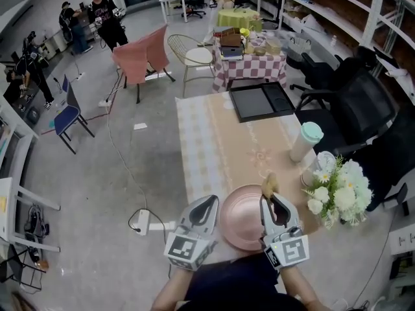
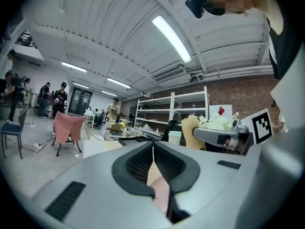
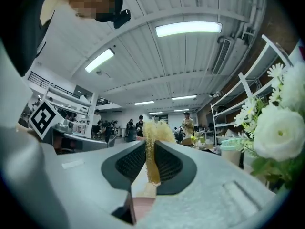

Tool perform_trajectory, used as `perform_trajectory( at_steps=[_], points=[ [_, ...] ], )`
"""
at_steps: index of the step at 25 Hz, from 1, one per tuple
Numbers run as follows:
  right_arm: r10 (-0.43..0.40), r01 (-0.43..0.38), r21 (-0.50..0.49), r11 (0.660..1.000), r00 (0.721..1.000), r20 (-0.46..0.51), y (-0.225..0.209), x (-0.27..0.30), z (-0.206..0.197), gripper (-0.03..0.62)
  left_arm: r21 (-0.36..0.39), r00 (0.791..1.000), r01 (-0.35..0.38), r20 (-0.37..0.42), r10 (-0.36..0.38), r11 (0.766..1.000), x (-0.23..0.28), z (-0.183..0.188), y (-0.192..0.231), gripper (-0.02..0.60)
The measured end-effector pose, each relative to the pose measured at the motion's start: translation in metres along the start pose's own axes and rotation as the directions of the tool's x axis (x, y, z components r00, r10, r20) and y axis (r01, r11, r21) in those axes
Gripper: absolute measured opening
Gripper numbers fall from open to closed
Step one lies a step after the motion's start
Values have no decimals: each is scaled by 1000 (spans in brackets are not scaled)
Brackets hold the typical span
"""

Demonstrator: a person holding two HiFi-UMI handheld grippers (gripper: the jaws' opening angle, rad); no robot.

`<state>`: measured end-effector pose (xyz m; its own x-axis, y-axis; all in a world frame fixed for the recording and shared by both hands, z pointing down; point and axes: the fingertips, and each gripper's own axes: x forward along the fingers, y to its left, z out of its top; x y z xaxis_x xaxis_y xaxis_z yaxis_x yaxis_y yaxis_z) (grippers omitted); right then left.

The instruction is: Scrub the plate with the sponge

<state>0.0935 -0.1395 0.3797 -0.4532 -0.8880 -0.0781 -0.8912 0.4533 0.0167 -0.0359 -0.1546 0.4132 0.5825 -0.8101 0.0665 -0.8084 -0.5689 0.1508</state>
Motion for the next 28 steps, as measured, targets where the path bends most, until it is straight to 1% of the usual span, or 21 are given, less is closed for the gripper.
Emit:
perform_trajectory(
  at_steps=[4,9,13,18,21,28],
  points=[
    [-30,32,27,999,997,-74,-7,-5,-20,51,-12,999,-46,-12,46,999,-6,-4,11,12],
    [-59,61,17,998,993,-103,-14,-12,-27,49,-13,996,-78,-34,77,997,-11,-10,17,12],
    [-64,67,24,997,993,-103,-14,-15,-25,49,-33,996,-82,-31,81,996,-12,-11,17,12],
    [-67,72,43,996,992,-111,-11,-19,-25,49,-39,995,-95,-28,94,995,-15,-14,19,12],
    [-69,75,46,996,990,-120,-10,-22,-26,49,-54,996,-93,-22,92,994,-15,-17,18,12],
    [-73,80,46,996,987,-143,-6,-26,-31,49,-59,997,-73,-30,72,996,-16,-22,14,12]
  ],
)
